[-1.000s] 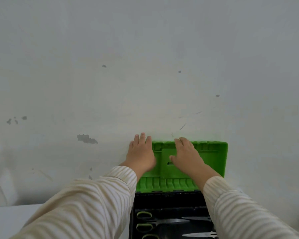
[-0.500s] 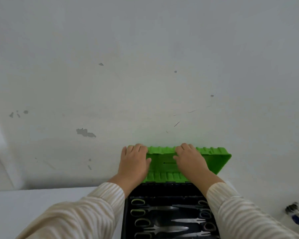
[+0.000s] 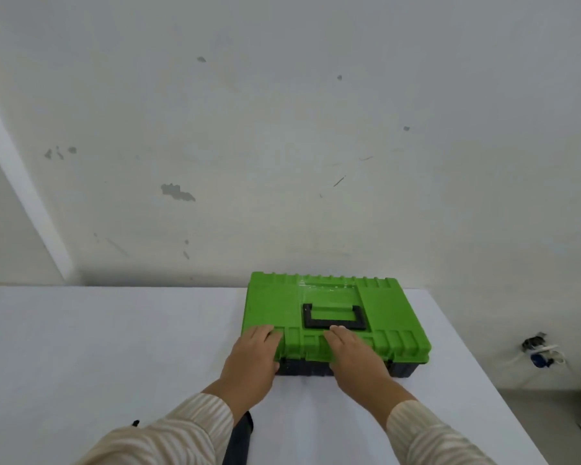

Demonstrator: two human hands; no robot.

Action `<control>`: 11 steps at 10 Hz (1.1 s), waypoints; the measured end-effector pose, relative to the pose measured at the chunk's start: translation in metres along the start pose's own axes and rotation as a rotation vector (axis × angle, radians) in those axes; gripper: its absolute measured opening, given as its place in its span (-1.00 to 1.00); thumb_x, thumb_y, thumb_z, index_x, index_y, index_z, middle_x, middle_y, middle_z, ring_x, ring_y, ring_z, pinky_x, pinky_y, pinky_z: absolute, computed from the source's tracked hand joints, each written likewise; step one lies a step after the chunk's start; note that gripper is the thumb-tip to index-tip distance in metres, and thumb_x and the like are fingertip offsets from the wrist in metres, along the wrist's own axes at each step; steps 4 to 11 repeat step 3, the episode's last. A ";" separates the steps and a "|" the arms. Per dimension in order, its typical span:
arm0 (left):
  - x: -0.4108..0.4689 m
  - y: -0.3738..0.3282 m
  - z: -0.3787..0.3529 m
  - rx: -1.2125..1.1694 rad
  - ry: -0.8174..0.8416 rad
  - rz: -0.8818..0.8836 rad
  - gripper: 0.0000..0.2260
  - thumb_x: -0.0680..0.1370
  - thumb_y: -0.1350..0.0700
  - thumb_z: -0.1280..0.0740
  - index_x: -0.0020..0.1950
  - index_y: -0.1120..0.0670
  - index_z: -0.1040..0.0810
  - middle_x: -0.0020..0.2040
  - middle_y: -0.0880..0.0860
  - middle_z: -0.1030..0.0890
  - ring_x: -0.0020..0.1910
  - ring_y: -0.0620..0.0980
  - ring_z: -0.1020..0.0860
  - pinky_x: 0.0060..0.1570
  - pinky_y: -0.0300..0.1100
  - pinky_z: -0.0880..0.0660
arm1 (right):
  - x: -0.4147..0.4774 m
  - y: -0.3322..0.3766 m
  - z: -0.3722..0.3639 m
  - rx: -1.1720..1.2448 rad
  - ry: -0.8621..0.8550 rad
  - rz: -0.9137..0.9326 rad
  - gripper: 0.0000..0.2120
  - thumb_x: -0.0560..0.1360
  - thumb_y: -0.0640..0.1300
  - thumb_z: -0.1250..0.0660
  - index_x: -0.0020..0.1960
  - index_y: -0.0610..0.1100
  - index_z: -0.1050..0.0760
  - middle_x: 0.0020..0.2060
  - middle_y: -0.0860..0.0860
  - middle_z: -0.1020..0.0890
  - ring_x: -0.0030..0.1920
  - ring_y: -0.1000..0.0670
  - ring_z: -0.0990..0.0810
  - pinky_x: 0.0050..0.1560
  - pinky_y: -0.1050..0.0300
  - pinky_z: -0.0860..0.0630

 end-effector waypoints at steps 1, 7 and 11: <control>-0.008 -0.005 -0.005 0.041 0.048 0.036 -0.47 0.56 0.09 -0.25 0.51 0.09 -0.19 0.51 0.07 -0.23 0.50 0.10 -0.15 0.49 -0.08 -0.08 | 0.000 0.007 -0.011 0.033 0.000 -0.045 -0.42 0.51 -0.28 -0.15 0.47 -0.15 -0.02 0.48 -0.08 -0.12 0.48 -0.05 -0.05 0.48 0.11 -0.03; 0.003 -0.014 0.013 -0.021 0.165 0.141 -0.49 0.57 0.06 -0.24 0.49 0.11 -0.22 0.51 0.10 -0.22 0.50 0.12 -0.15 0.47 -0.04 -0.12 | 0.004 0.019 0.012 0.173 0.060 -0.153 -0.48 0.48 -0.31 -0.18 0.41 -0.19 -0.15 0.42 -0.09 -0.23 0.43 -0.06 -0.17 0.38 0.11 -0.25; 0.003 -0.014 0.013 -0.021 0.165 0.141 -0.49 0.57 0.06 -0.24 0.49 0.11 -0.22 0.51 0.10 -0.22 0.50 0.12 -0.15 0.47 -0.04 -0.12 | 0.004 0.019 0.012 0.173 0.060 -0.153 -0.48 0.48 -0.31 -0.18 0.41 -0.19 -0.15 0.42 -0.09 -0.23 0.43 -0.06 -0.17 0.38 0.11 -0.25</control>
Point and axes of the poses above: each hand's wrist, its own x-axis towards the middle knuckle, its own z-axis out of the back of the hand, y = z × x, the point moved 1 cm from there along x, towards the middle knuckle
